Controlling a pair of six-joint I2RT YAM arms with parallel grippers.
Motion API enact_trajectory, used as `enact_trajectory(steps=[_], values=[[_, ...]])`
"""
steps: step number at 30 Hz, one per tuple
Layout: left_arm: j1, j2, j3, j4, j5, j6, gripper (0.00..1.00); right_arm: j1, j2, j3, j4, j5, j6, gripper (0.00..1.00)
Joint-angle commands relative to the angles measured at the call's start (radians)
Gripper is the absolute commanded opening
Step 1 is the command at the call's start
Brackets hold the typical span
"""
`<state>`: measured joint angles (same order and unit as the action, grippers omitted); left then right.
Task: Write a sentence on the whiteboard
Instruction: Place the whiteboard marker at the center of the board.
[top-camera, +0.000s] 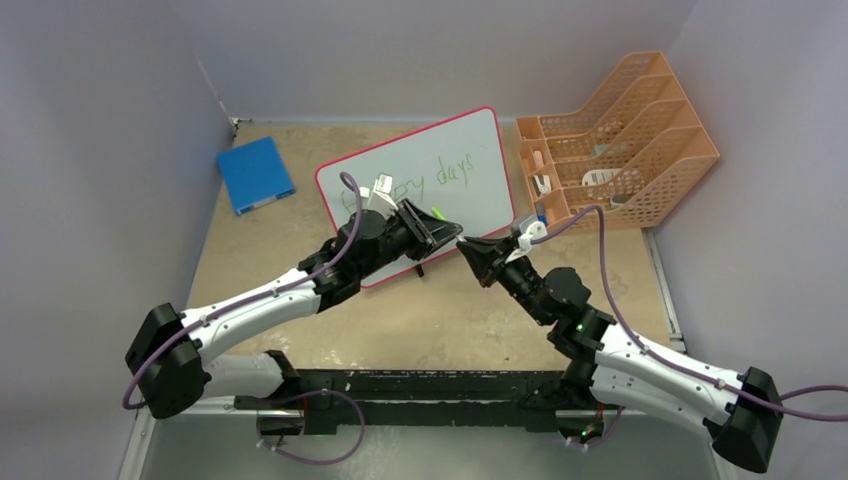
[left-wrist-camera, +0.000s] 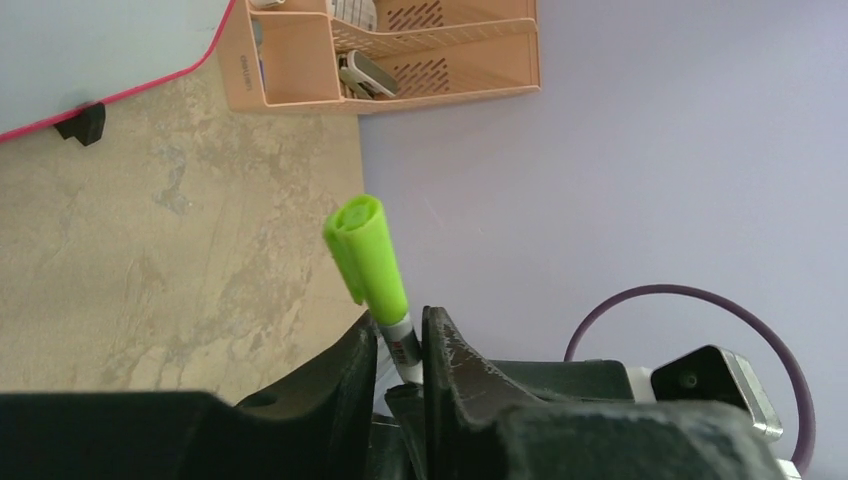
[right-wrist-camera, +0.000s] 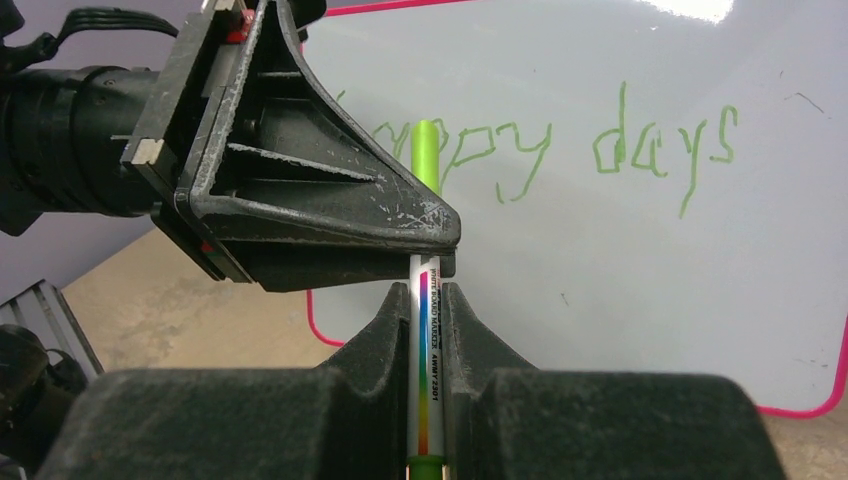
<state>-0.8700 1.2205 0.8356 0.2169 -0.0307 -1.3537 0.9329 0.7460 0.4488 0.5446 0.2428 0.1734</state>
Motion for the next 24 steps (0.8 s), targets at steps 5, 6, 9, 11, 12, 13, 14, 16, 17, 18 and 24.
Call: enact_trajectory(steps=[5,6,9,11,12,13,14,16,17,18,24], values=[[0.003,-0.003,-0.010,0.089,0.016,0.009,0.00,-0.002,0.005,-0.001,0.060,-0.012,0.001,0.11],[0.003,-0.008,-0.011,0.079,0.010,0.021,0.00,0.000,0.000,-0.001,0.056,-0.013,0.005,0.17],[0.003,-0.024,0.000,0.026,-0.008,0.092,0.00,-0.002,-0.024,0.001,0.027,-0.008,0.027,0.36],[0.003,-0.028,0.016,-0.029,-0.016,0.147,0.00,-0.002,-0.052,0.003,-0.004,0.005,0.043,0.45],[0.003,-0.029,0.025,-0.059,-0.019,0.171,0.00,-0.001,-0.066,0.005,-0.021,0.011,0.048,0.49],[0.003,-0.029,0.032,-0.085,-0.018,0.201,0.00,-0.003,-0.088,0.008,-0.041,0.018,0.056,0.52],[0.002,-0.027,0.043,-0.120,-0.016,0.232,0.00,-0.001,-0.105,0.013,-0.063,0.026,0.062,0.54],[0.003,-0.019,0.063,-0.186,-0.008,0.290,0.00,-0.002,-0.137,0.025,-0.105,0.042,0.068,0.58],[0.003,-0.012,0.075,-0.228,-0.001,0.323,0.00,-0.002,-0.151,0.033,-0.127,0.055,0.072,0.59],[0.003,-0.002,0.090,-0.276,0.006,0.350,0.00,-0.002,-0.166,0.041,-0.148,0.067,0.075,0.60],[0.002,0.117,0.181,-0.489,0.114,0.535,0.00,-0.001,-0.218,0.074,-0.211,0.113,0.091,0.64]])
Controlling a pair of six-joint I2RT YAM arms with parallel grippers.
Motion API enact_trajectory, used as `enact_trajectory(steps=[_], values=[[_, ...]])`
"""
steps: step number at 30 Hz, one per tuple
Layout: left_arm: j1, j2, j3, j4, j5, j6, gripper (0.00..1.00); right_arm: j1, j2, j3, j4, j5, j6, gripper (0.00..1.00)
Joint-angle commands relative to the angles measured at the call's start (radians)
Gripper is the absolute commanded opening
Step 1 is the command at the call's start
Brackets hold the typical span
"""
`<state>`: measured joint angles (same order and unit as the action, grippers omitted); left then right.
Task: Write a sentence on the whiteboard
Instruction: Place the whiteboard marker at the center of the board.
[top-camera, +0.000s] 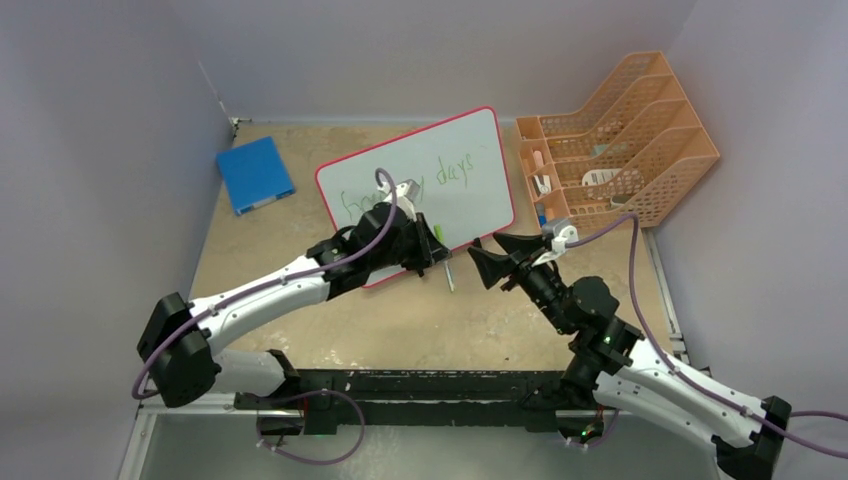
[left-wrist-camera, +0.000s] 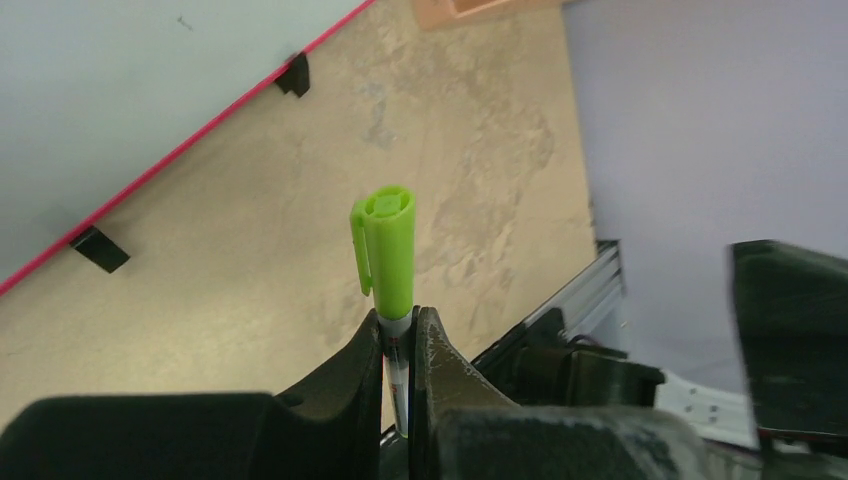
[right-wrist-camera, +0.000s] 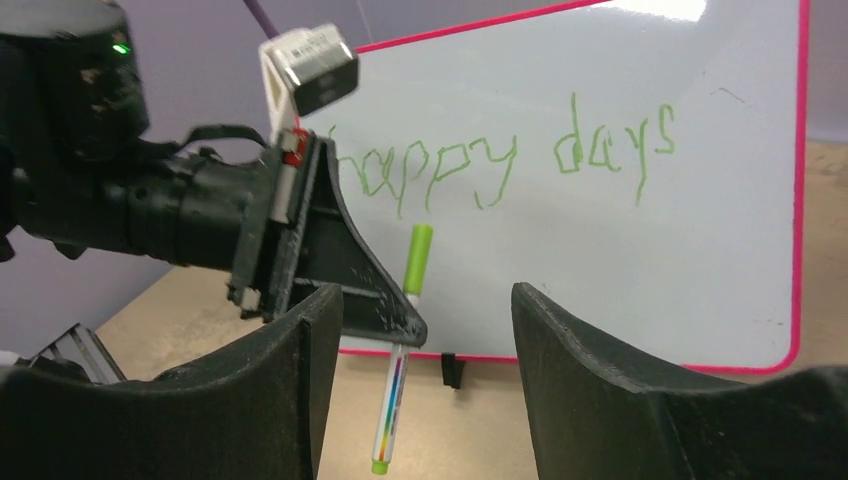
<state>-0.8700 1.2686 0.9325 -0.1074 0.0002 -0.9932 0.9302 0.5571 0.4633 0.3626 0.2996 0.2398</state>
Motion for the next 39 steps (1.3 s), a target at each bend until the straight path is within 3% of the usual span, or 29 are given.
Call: enact_trajectory(steps=[1,9,23,31,39], values=[[0.001,0.095,0.099,-0.202,0.096,0.197,0.00,0.001,-0.032,0.062,-0.032,0.063,0.031,0.65],[-0.053,0.308,0.220,-0.457,0.096,0.339,0.00,0.002,-0.074,0.050,-0.043,0.124,0.046,0.65],[-0.156,0.604,0.354,-0.593,0.021,0.429,0.16,0.000,-0.088,0.047,-0.051,0.138,0.056,0.66],[-0.176,0.635,0.376,-0.625,-0.042,0.430,0.29,0.001,-0.089,0.049,-0.056,0.137,0.055,0.66],[-0.180,0.535,0.385,-0.627,-0.087,0.418,0.41,0.001,-0.089,0.064,-0.073,0.147,0.050,0.66]])
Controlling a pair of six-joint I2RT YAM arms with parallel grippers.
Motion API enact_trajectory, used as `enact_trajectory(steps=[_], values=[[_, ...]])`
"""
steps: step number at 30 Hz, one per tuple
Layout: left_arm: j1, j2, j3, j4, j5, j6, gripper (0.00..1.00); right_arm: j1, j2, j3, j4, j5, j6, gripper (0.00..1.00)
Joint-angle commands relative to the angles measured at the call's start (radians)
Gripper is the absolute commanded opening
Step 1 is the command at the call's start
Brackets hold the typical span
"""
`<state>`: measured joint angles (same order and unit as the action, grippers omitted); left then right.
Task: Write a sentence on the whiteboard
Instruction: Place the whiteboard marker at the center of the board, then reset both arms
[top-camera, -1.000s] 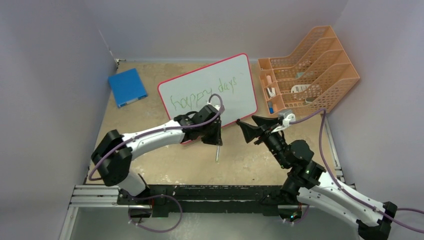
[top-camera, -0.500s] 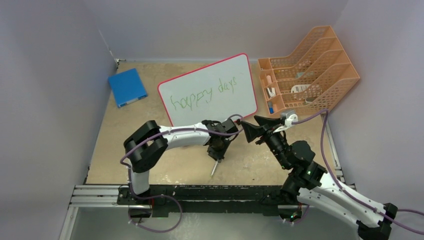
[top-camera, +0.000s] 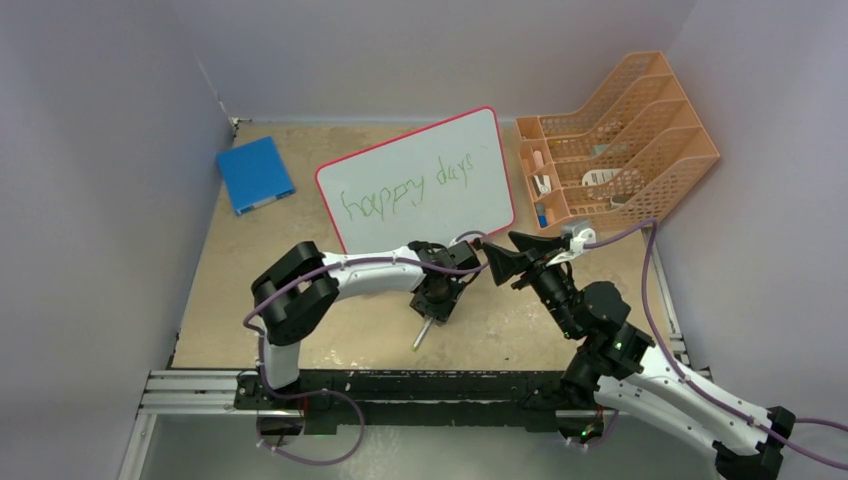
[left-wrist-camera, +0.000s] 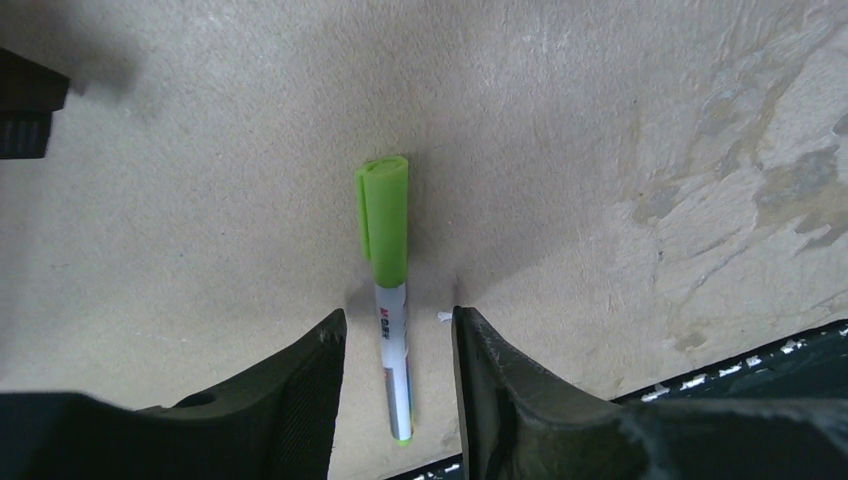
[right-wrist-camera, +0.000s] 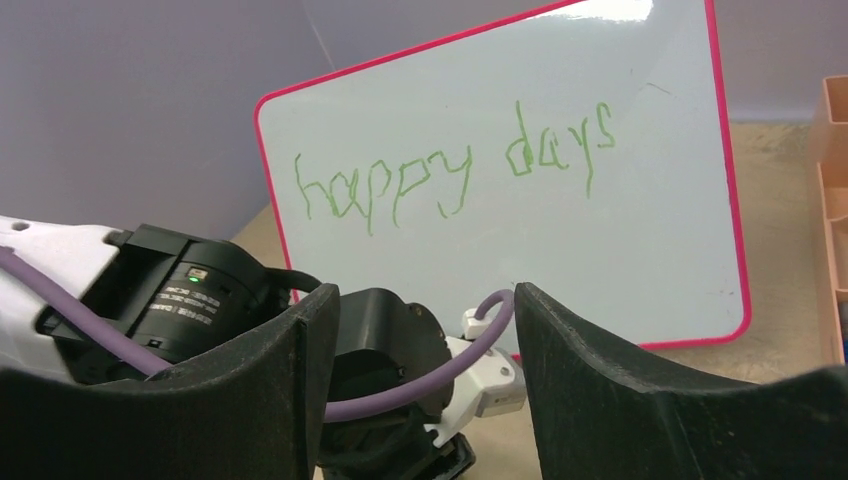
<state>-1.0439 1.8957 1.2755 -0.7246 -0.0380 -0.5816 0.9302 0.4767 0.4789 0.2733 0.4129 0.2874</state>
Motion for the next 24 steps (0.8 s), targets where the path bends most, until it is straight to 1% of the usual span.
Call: enact_trajectory(steps=[1,5,11,13,15,17,18,22,24], values=[[-0.006,-0.114,0.046,-0.010,-0.061,0.004,0.42,0.001,-0.009,0.051,0.012,0.037,0.002,0.66],[-0.005,-0.231,0.037,0.020,-0.104,-0.001,0.46,0.001,-0.013,0.074,-0.021,0.047,0.003,0.68],[0.030,-0.476,-0.028,0.078,-0.186,-0.005,0.60,0.000,-0.029,0.113,-0.069,0.104,-0.011,0.77],[0.080,-0.560,-0.056,0.088,-0.192,-0.004,0.64,0.001,-0.036,0.126,-0.086,0.128,-0.020,0.78],[0.152,-0.647,-0.099,0.099,-0.173,0.004,0.66,0.001,-0.043,0.141,-0.104,0.155,-0.028,0.80],[0.208,-0.734,-0.154,0.115,-0.190,0.020,0.70,0.001,-0.052,0.157,-0.120,0.180,-0.030,0.80],[0.221,-0.777,-0.173,0.114,-0.215,0.024,0.73,0.000,-0.056,0.165,-0.127,0.190,-0.033,0.81],[0.225,-0.925,-0.222,0.062,-0.373,0.016,0.91,0.001,-0.069,0.201,-0.165,0.240,-0.045,0.82],[0.228,-1.005,-0.245,0.034,-0.454,0.009,0.96,0.000,-0.074,0.220,-0.193,0.267,-0.059,0.84]])
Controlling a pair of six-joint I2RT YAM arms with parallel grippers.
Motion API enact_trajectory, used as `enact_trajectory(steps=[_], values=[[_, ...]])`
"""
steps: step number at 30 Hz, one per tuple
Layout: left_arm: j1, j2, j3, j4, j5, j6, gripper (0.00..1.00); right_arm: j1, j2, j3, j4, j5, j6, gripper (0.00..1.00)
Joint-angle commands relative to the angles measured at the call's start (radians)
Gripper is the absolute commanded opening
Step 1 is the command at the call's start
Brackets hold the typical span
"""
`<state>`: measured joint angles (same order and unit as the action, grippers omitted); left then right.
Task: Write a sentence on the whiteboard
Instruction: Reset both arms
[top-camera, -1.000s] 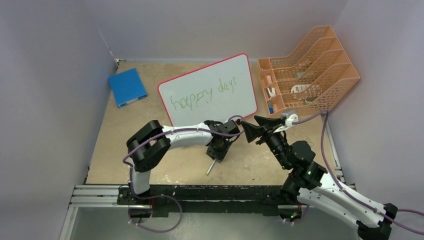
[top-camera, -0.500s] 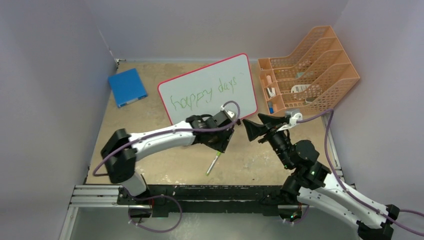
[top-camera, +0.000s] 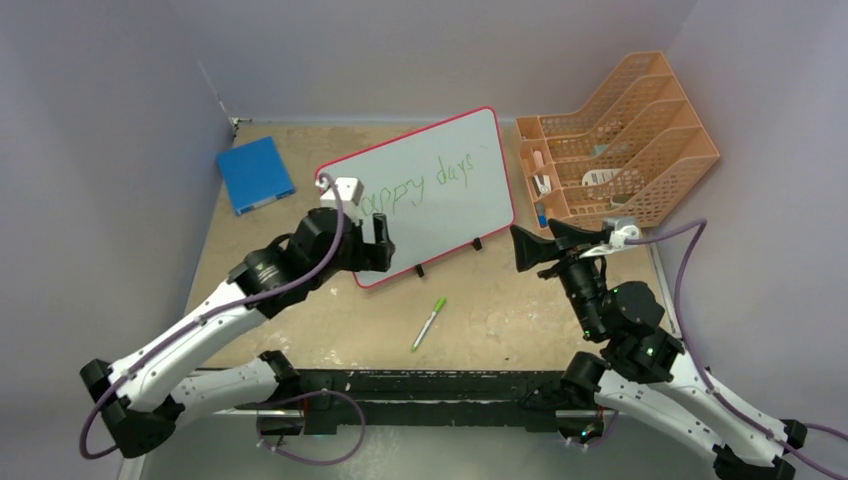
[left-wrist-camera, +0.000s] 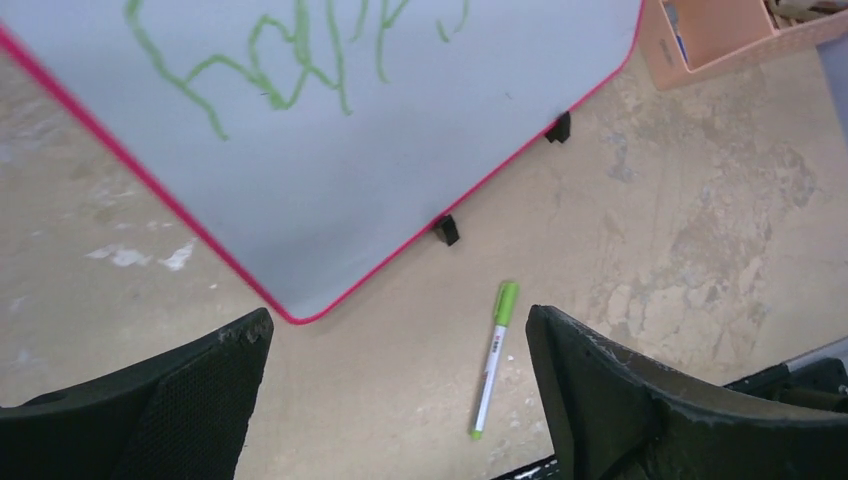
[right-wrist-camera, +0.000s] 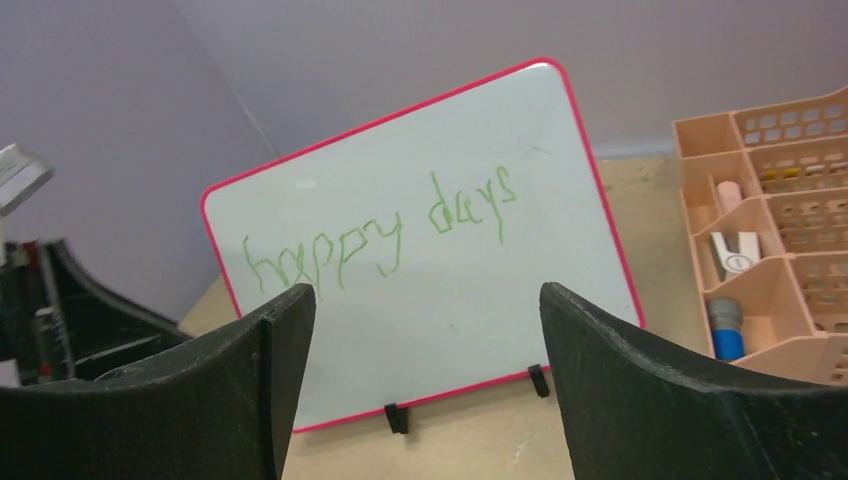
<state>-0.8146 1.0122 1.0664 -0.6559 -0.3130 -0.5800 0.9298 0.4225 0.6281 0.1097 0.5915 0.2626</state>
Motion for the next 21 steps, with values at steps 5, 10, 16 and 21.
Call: enact_trajectory(steps=[5,10,16,21], values=[[-0.002,-0.382,-0.124,-0.063,-0.317,-0.026,0.97,0.000,-0.048,0.102,-0.083,0.172,-0.065,0.87],[-0.003,-0.620,-0.216,-0.061,-0.364,-0.020,0.97,0.000,-0.098,0.086,-0.085,0.229,-0.092,0.90],[-0.004,-0.771,-0.304,-0.029,-0.386,0.021,0.97,0.001,-0.111,0.051,-0.061,0.265,-0.095,0.94],[-0.003,-0.796,-0.328,-0.002,-0.396,0.049,0.97,0.001,-0.103,0.033,-0.039,0.274,-0.106,0.99]])
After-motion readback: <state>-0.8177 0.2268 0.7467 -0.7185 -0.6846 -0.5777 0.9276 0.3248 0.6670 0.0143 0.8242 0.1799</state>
